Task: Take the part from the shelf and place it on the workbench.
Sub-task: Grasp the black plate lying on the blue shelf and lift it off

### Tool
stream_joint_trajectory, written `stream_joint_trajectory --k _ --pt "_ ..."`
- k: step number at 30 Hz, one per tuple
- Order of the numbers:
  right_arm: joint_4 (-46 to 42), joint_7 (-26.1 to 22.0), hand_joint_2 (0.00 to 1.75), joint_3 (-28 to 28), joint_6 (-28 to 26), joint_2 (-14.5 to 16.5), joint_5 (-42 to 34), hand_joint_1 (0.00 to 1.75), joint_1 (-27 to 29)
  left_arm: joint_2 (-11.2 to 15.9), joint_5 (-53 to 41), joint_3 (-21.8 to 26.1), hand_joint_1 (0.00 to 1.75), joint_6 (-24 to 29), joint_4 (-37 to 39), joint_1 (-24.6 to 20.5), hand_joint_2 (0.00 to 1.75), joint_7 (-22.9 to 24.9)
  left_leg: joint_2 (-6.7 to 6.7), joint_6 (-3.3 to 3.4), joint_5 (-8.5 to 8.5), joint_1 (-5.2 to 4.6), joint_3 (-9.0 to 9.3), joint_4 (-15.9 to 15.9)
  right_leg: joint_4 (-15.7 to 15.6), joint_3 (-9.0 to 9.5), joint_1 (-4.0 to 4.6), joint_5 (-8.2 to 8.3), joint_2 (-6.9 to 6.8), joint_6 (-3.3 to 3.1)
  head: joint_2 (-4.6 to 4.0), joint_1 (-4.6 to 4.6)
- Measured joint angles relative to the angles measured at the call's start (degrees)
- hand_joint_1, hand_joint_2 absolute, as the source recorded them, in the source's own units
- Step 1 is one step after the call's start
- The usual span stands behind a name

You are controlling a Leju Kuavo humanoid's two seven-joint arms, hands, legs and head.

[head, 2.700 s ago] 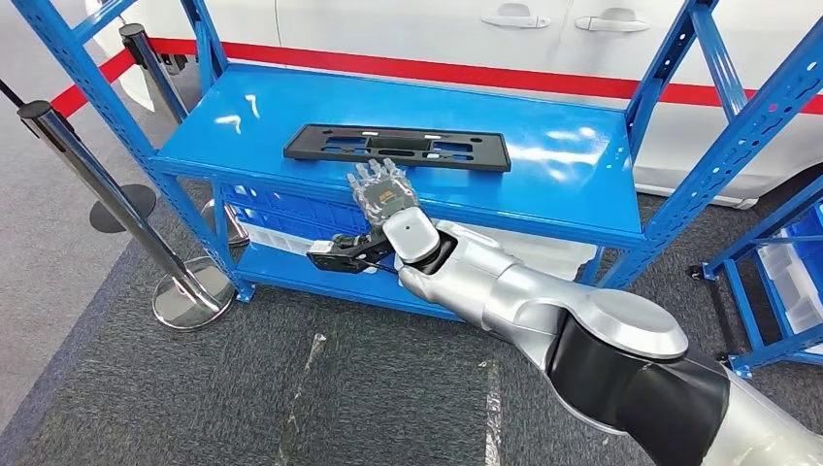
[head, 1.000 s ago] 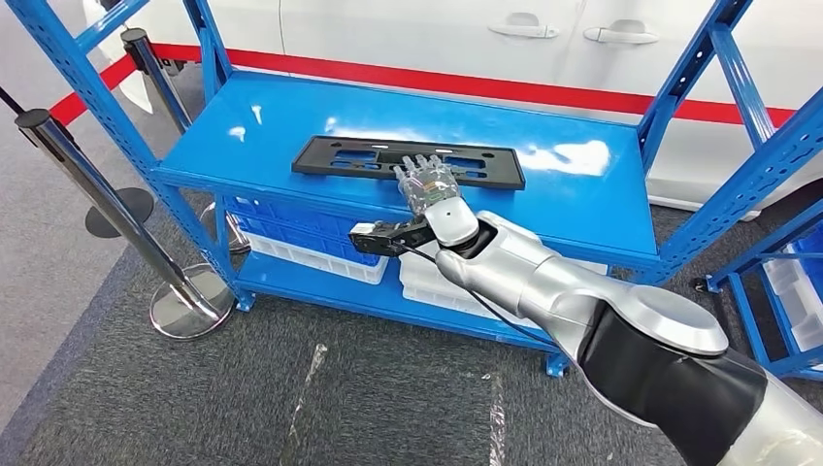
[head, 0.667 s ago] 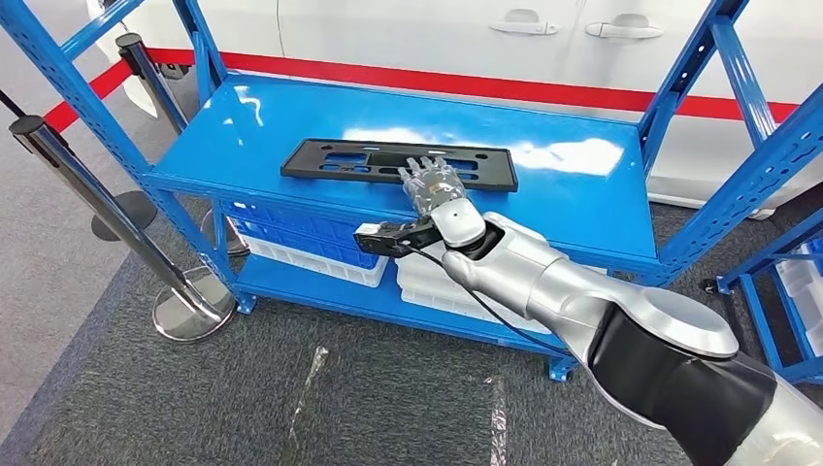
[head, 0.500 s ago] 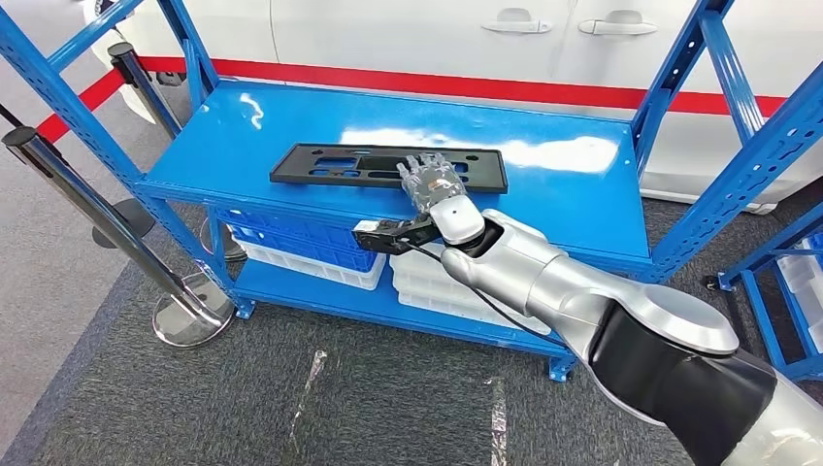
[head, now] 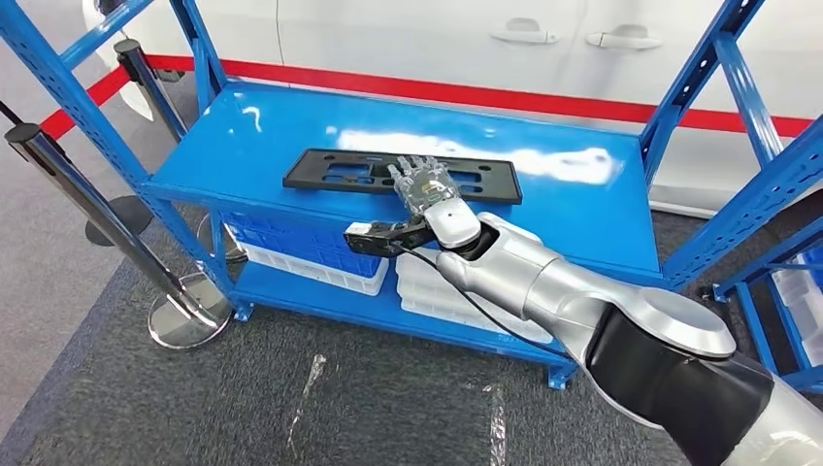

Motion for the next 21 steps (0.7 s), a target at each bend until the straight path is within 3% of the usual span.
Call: stream_joint_trajectory --k 2,3,4,5,7,9,14,16,18,19,20,21 --pt "-0.04 0.25 0.0 0.0 -0.3 -0.09 0.75 0.0 0.01 0.0 0.16 0.0 0.0 -0.05 0.0 -0.04 0.0 -0.39 0.02 0.22 -0.11 -0.01 0.16 -0.12 7.55 -3.96 -0.13 -3.05 -0.05 0.34 0.0 0.13" --pt "-0.05 0.29 0.0 0.0 -0.32 -0.13 0.91 0.0 0.19 -0.01 0.2 0.0 0.0 -0.14 0.0 -0.05 0.0 -0.47 0.01 0.25 -0.26 0.01 0.17 -0.01 10.39 -5.73 -0.2 -3.66 -0.08 0.52 0.0 0.15" --pt "-0.05 0.31 0.0 0.0 -0.31 -0.16 0.99 0.0 0.38 -0.02 0.22 0.0 0.0 -0.21 0.0 -0.05 0.0 -0.54 -0.04 0.23 -0.47 0.06 0.19 0.18 11.32 -6.62 -0.3 -3.17 -0.1 0.7 -0.01 0.16" --pt "-0.07 0.32 0.0 0.0 -0.31 -0.19 1.0 0.0 0.49 -0.03 0.23 0.0 0.0 -0.24 0.0 -0.04 0.0 -0.58 -0.09 0.11 -0.75 0.13 0.22 0.48 10.02 -6.39 -0.43 -1.61 -0.14 0.85 -0.01 0.19" --pt "-0.09 0.4 0.0 0.0 -0.3 -0.25 1.02 0.0 0.46 -0.03 0.26 0.0 0.0 -0.27 0.01 0.04 0.0 -0.65 -0.22 -0.4 -1.59 0.28 0.25 1.4 2.97 -3.47 -0.73 2.51 -0.28 1.06 0.0 0.2" --pt "-0.22 0.74 0.0 0.01 -0.23 -0.32 1.25 0.0 0.35 0.0 0.28 0.0 0.0 -0.27 0.04 0.01 0.0 -0.65 -0.3 -1.09 -2.42 0.17 -0.1 2.55 -2.25 -1.07 -0.73 4.17 -0.25 0.74 -0.01 0.24" --pt "-0.66 2.28 0.0 0.02 0.05 -0.61 1.61 0.0 0.5 0.04 0.33 0.0 0.0 -0.34 0.08 0.0 0.0 -0.31 -0.24 -2.35 -3.73 0.12 -0.58 4.08 -3.2 -0.28 -0.69 3.84 -0.02 -1.14 -0.01 0.18" --pt "-0.85 2.4 0.0 0.01 0.22 -0.61 1.09 0.0 0.52 0.05 0.34 0.0 0.0 -0.36 0.09 0.03 0.0 -0.27 -0.13 -2.93 -6.46 0.25 -3.09 9.55 -3.37 0.27 -0.83 3.68 0.02 -1.61 -0.01 -0.05" --pt "-0.9 2.37 0.0 0.0 0.53 -0.62 0.39 0.0 0.74 0.05 0.36 0.0 0.0 -0.39 0.09 0.0 0.0 -0.27 -0.1 -3.25 -8.92 0.35 -7.15 16.89 -3.37 0.58 -0.68 3.44 0.02 -1.87 -0.01 -0.14" --pt "-0.91 2.36 0.0 0.0 0.67 -0.62 -0.08 0.0 0.92 0.05 0.36 0.0 0.0 -0.41 0.09 0.0 0.0 -0.27 -0.1 -3.21 -8.92 0.36 -8.47 18.69 -3.37 0.72 -0.57 3.31 0.02 -1.92 -0.01 -0.14" --pt "-0.91 2.36 0.0 -0.01 0.8 -0.62 -0.69 0.0 1.09 0.05 0.38 0.0 0.0 -0.44 0.09 0.03 0.0 -0.28 -0.1 -3.02 -7.8 0.35 -8.73 18.32 -3.37 0.91 -0.46 3.17 0.04 -1.93 -0.01 -0.14" --pt "-0.91 2.36 0.0 -0.08 0.9 -0.62 -1.43 0.0 1.22 0.05 0.42 0.0 0.0 -0.46 0.09 0.06 0.0 -0.3 -0.11 -2.69 -5.73 0.28 -7.78 15.67 -3.37 1.17 -0.33 3.01 0.08 -1.92 -0.01 -0.15"
